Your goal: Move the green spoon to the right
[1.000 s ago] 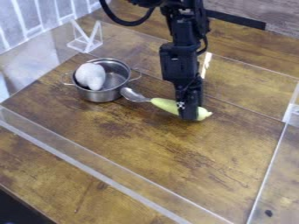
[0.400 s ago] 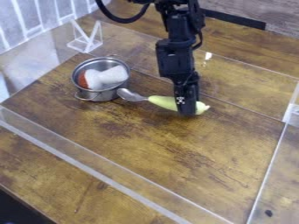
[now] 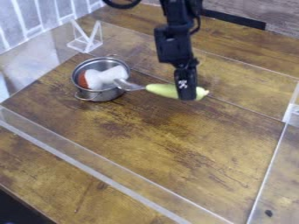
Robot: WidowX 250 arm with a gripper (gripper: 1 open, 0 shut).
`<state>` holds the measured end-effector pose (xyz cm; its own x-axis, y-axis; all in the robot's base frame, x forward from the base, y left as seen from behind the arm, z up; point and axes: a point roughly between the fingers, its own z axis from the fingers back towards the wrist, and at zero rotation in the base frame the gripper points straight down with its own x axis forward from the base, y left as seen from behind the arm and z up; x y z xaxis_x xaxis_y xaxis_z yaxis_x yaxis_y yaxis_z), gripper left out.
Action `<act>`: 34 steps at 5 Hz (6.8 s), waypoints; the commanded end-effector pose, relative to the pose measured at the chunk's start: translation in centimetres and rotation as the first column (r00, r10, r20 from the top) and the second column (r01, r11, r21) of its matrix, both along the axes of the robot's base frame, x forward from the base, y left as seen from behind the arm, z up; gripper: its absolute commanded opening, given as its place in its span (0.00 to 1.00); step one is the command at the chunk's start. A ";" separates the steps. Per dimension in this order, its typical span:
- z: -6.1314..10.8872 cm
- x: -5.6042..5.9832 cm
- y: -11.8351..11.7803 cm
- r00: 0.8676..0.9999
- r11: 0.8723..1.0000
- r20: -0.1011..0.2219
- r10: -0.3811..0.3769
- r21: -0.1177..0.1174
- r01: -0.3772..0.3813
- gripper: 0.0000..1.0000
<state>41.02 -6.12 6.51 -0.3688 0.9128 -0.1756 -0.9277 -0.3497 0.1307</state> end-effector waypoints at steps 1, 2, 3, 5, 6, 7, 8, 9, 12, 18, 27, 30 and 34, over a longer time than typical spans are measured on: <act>3.3 0.8 0.4 0.994 1.000 0.105 0.023 0.000 -0.023 0.00; 2.8 0.5 0.1 0.994 1.000 0.109 0.022 0.006 -0.022 0.00; 2.7 0.6 0.6 0.991 0.997 0.110 0.077 0.003 -0.078 1.00; 3.8 0.9 0.1 0.993 1.000 0.117 -0.004 0.006 0.004 1.00; 3.1 1.1 1.5 0.993 1.000 0.120 -0.002 0.004 0.002 1.00; 2.3 1.3 2.9 0.993 1.000 0.122 0.000 0.001 0.000 1.00; 0.8 1.1 2.8 0.993 1.000 0.119 -0.004 -0.007 0.005 1.00; -0.5 1.0 2.5 0.993 1.000 0.118 -0.006 -0.012 0.007 1.00; -0.9 2.2 0.6 0.991 0.996 0.110 -0.074 -0.034 0.078 0.00; -0.4 1.4 -0.4 0.989 0.991 0.084 0.124 -0.064 -0.119 0.00; 1.6 -2.2 -0.2 0.949 0.949 0.042 0.313 -0.052 -0.311 0.00; 3.5 -3.7 0.1 0.851 0.850 -0.019 0.525 -0.042 -0.526 0.00; 4.1 -5.8 -4.6 0.621 0.619 -0.049 0.782 -0.050 -0.783 0.00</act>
